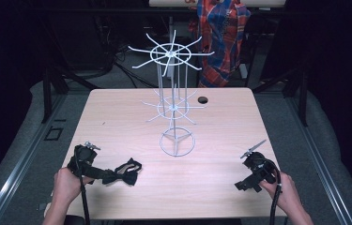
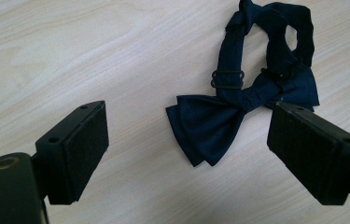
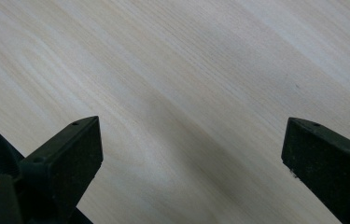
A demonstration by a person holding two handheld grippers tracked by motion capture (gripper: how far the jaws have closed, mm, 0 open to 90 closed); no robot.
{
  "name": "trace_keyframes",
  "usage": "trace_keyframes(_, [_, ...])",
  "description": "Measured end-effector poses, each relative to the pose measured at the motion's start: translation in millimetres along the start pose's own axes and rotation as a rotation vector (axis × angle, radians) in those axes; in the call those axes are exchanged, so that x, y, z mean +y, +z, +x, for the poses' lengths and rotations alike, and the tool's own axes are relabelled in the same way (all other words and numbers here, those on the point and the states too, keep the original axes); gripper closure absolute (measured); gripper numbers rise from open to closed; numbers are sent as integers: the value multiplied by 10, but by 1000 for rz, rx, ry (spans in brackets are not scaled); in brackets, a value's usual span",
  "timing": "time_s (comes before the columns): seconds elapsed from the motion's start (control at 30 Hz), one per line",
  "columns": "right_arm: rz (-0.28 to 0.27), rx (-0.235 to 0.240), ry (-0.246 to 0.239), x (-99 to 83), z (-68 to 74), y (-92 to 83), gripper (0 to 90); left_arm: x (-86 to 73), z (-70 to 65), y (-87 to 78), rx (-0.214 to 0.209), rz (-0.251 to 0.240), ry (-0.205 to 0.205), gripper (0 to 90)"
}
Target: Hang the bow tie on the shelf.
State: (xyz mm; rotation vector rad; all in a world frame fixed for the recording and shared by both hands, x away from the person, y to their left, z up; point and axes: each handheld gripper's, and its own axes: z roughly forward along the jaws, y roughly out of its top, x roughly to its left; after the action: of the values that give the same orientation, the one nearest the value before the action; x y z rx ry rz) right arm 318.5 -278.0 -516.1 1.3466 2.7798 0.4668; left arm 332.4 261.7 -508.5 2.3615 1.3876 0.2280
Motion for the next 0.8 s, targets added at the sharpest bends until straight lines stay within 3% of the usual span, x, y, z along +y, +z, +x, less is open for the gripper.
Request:
trace_keyframes(0.33, [16, 17, 1, 0, 26, 42, 51, 25, -13, 9, 4, -3, 14, 54])
trace_keyframes(0.5, [35, 16, -15, 2, 26, 53, 52, 26, -3, 16, -15, 0, 16, 30])
trace_keyframes(0.7, [21, 29, 13, -6, 29, 68, 54, 36, -9, 14, -29, -2, 44, 1])
trace_keyframes(0.73, [45, 30, -15, 6, 11, 58, 54, 39, -15, 22, -34, -3, 42, 0])
trace_keyframes(0.8, [34, 34, -8, 2, 20, 70, 55, 47, -15, 33, -38, -2, 48, 0])
